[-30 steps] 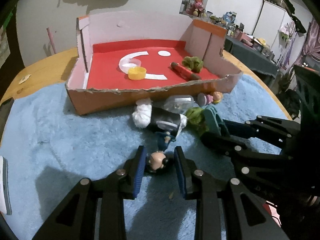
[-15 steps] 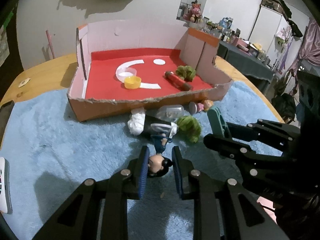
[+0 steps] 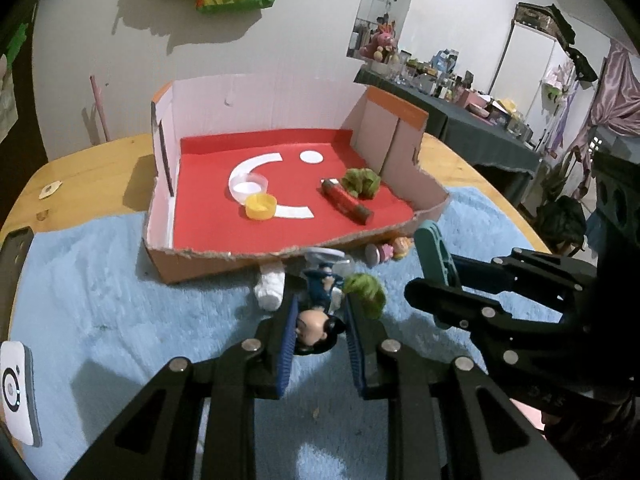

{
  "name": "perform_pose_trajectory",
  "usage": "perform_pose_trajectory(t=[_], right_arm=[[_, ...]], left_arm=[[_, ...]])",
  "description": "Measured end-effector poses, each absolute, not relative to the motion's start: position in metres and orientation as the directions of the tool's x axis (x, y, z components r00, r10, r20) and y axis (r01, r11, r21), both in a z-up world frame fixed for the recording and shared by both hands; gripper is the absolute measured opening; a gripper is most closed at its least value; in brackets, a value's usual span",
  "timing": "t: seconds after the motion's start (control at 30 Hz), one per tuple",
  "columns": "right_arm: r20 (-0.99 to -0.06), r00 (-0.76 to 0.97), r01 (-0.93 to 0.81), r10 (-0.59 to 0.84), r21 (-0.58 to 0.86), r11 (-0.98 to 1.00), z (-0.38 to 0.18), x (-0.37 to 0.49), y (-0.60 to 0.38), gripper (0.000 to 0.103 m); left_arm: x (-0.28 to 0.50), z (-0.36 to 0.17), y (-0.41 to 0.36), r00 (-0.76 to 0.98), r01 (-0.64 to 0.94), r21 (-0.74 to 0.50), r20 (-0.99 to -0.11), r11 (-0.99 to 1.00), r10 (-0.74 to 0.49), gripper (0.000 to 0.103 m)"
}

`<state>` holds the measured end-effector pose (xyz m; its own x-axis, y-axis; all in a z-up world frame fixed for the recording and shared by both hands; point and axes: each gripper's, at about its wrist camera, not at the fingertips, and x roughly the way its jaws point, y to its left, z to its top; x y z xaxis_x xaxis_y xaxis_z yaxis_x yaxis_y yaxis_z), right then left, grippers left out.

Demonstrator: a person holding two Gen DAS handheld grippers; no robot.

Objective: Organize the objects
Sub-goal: 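Carry the clothespin and figurine into the red-lined box with both tools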

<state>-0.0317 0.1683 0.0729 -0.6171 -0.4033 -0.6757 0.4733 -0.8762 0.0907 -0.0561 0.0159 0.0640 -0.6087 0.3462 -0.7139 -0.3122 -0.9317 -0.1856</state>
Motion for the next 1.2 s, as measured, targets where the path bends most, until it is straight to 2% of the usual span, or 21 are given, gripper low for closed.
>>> perform_pose_trajectory(t=[0.8, 1.2], right_arm=[[-0.663, -0.627, 0.470, -0.408, 0.096, -0.878, 0.101, -0.077, 0.170, 0.026], [-0.710, -0.573, 0.466, -0.409, 0.128, -0.875, 0.086, -0.119, 0.167, 0.026]], left_arm=[[-0.107, 0.086, 0.017, -0.604, -0.316, -0.185, -0.717, -0.930, 0.348, 0.024], [-0.142, 0.074, 0.016, -0.558, -0.312, -0.197, -0.754, -0.929, 0.347, 0.024]])
